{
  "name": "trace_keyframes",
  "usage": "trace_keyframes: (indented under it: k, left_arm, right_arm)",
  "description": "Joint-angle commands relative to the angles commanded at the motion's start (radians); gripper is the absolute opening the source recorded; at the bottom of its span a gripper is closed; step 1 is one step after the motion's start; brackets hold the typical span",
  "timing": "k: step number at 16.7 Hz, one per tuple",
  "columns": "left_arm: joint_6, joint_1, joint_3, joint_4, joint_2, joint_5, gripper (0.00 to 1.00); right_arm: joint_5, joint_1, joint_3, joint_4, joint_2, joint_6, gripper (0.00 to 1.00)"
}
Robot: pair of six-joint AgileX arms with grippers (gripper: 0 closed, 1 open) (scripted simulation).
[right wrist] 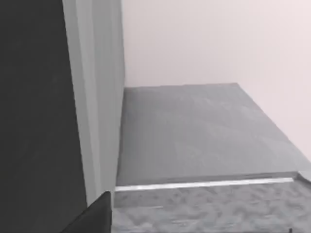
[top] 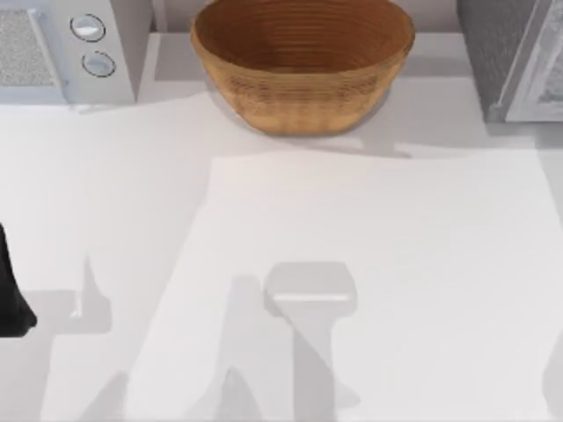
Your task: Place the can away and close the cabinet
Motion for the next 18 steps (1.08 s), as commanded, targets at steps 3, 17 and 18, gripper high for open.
trace_keyframes:
  k: [3,17,18]
  left_arm:
    - [0.000,0.000,0.000,0.000,0.000,0.000,1.00]
    - [0.000,0.000,0.000,0.000,0.000,0.000,1.00]
    - [0.000,0.000,0.000,0.000,0.000,0.000,1.00]
  right_arm:
    - [0.244,0.252,-0.009,-0.011,-0.006,0.006,1.00]
    - [0.984,1.020,-0.035,-0.043,-0.033,-0.032,1.00]
    - [0.984,1.020,-0.035,-0.043,-0.033,-0.032,1.00]
